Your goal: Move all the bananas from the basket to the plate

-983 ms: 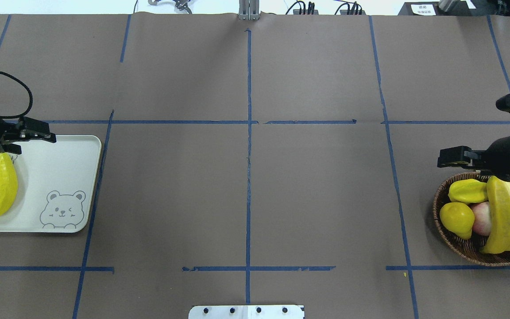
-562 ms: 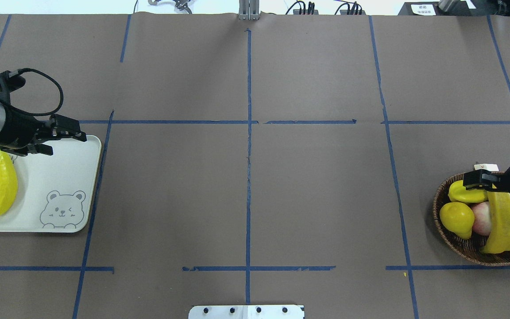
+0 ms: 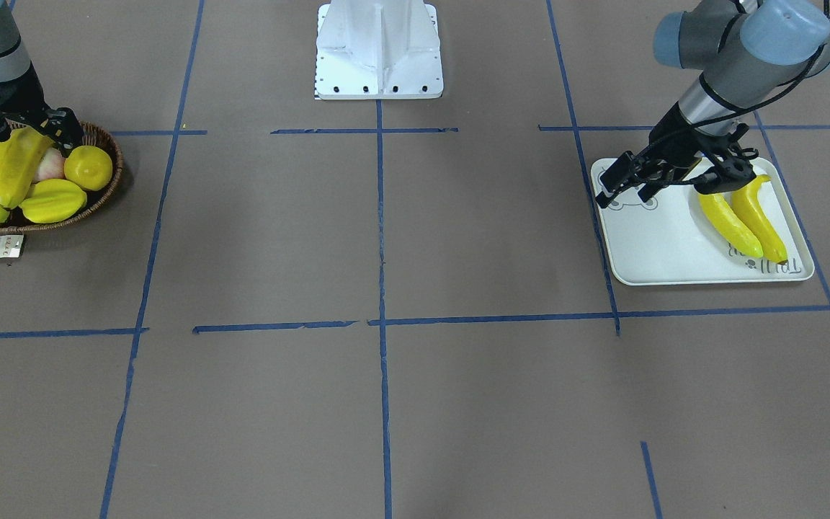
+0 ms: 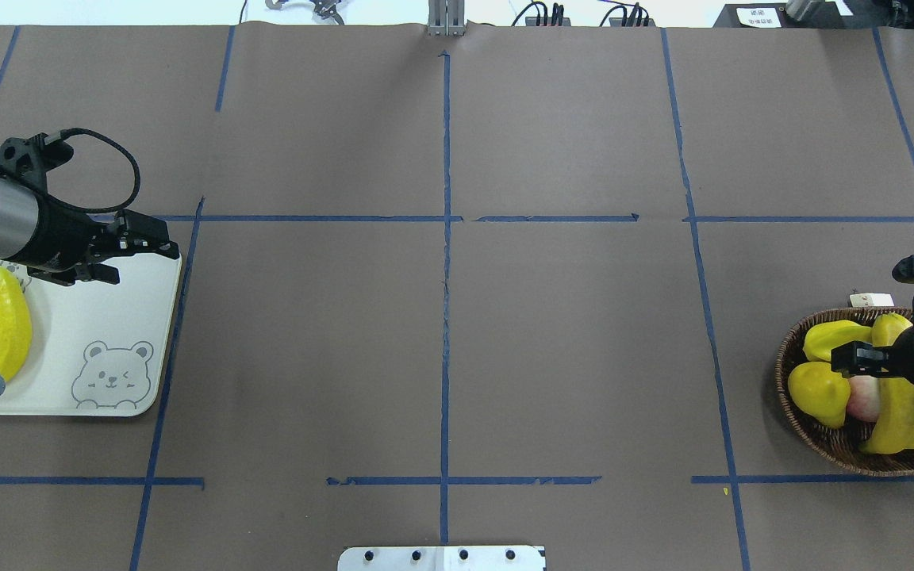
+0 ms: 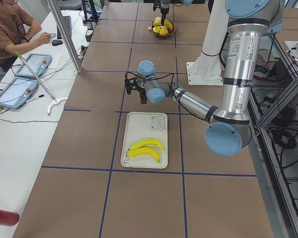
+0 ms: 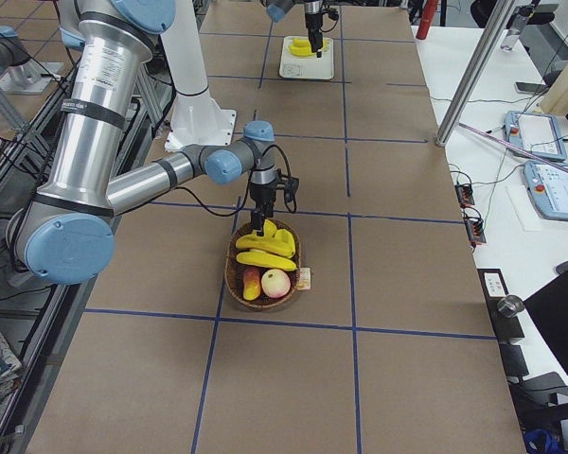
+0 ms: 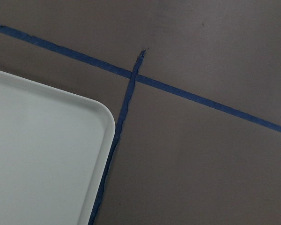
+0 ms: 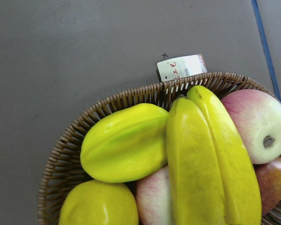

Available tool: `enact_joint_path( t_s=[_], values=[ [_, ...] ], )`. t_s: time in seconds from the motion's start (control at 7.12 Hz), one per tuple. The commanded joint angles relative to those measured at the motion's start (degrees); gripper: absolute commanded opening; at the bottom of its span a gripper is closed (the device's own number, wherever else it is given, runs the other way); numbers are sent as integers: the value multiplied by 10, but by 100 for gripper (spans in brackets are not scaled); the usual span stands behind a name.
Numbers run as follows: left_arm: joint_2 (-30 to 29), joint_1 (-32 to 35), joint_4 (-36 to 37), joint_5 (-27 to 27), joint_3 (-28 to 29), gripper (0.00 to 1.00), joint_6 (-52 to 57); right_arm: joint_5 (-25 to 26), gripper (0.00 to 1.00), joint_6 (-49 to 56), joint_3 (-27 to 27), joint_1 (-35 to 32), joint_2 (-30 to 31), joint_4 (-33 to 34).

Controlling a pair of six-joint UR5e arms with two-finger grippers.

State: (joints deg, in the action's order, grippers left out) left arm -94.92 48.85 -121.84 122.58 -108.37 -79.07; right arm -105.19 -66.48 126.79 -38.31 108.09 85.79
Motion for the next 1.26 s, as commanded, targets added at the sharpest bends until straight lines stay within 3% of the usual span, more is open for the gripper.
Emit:
enact_joint_path(
  t_s=[0.0, 0.7, 0.84, 0.98, 1.12],
  values=[
    [-6, -2, 0, 1, 0, 100, -1, -5, 100, 21, -6, 2, 18, -7],
    [-9, -8, 0, 1, 5, 100, -1, -14, 99, 24, -30, 29, 19, -13],
    [-10, -10, 0, 0, 6, 100, -1, -15, 95, 25, -30, 29, 20, -13],
    [-11, -10, 0, 0, 6, 100, -1, -15, 43, 25, -30, 29, 22, -13],
    [-13, -12, 0, 0, 10, 100, -1, -16, 15, 35, -30, 28, 23, -13]
  ],
)
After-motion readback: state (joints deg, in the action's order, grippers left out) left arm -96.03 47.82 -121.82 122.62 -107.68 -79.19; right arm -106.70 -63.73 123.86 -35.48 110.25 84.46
